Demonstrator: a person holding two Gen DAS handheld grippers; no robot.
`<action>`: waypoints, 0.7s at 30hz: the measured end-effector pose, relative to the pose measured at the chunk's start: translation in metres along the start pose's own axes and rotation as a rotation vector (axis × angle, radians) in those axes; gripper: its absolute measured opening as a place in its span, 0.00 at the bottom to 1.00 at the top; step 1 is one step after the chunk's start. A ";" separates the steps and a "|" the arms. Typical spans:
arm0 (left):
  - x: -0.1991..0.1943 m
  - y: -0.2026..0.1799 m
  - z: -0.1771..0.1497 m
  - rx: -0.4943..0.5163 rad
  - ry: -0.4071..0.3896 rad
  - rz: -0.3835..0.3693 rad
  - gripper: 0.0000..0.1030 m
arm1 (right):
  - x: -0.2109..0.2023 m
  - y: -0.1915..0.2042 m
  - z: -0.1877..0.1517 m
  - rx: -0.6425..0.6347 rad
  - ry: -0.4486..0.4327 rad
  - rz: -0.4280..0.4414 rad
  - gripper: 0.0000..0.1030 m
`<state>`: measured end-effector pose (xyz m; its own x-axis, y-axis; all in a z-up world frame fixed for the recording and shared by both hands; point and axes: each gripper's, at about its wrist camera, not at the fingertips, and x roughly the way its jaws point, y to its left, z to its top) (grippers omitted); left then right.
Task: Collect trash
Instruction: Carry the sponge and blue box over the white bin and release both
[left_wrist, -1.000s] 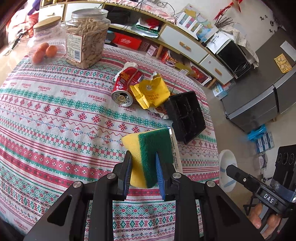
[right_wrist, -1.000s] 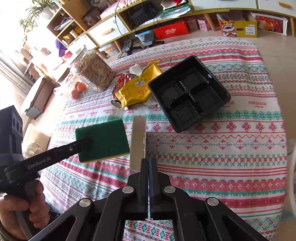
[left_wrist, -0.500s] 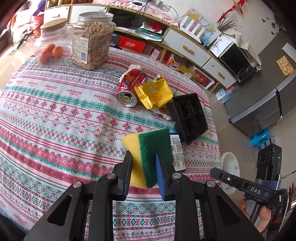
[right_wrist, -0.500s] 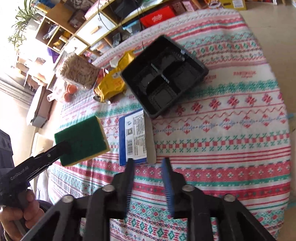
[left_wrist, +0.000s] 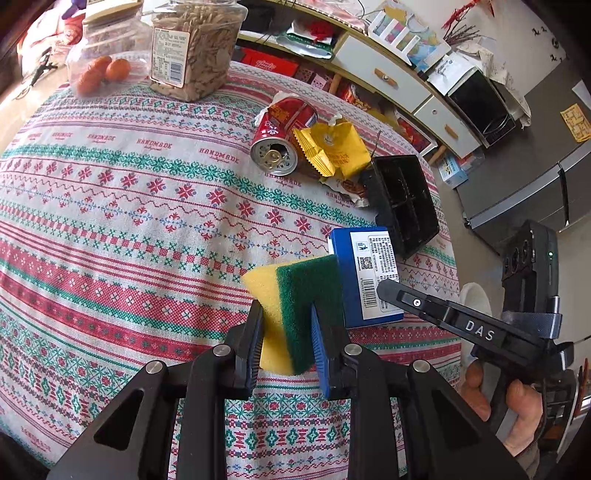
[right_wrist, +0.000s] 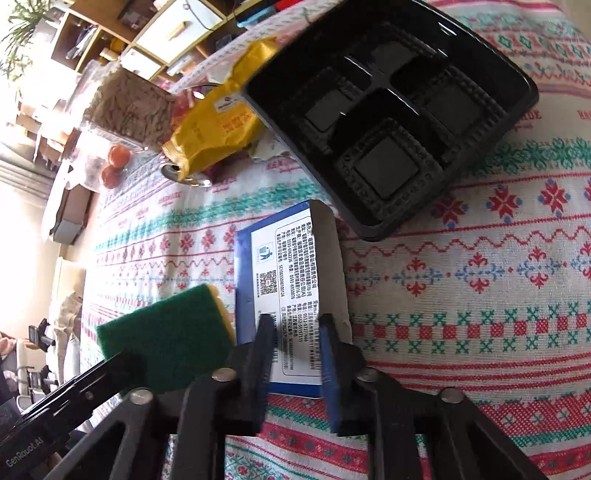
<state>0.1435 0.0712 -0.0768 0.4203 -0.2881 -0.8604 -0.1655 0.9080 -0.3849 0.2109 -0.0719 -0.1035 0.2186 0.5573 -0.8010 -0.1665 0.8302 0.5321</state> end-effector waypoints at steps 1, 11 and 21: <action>0.000 0.000 0.000 -0.001 0.001 -0.007 0.25 | -0.004 0.006 -0.002 -0.024 -0.003 -0.009 0.06; -0.014 -0.023 -0.005 0.036 -0.009 -0.074 0.25 | -0.051 0.014 -0.015 -0.076 -0.064 -0.087 0.00; -0.022 -0.075 -0.014 0.121 -0.019 -0.142 0.25 | -0.104 -0.004 -0.024 -0.064 -0.159 -0.162 0.00</action>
<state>0.1344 0.0055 -0.0333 0.4486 -0.4109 -0.7937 0.0050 0.8892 -0.4575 0.1659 -0.1338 -0.0286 0.3956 0.4163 -0.8187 -0.1760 0.9092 0.3773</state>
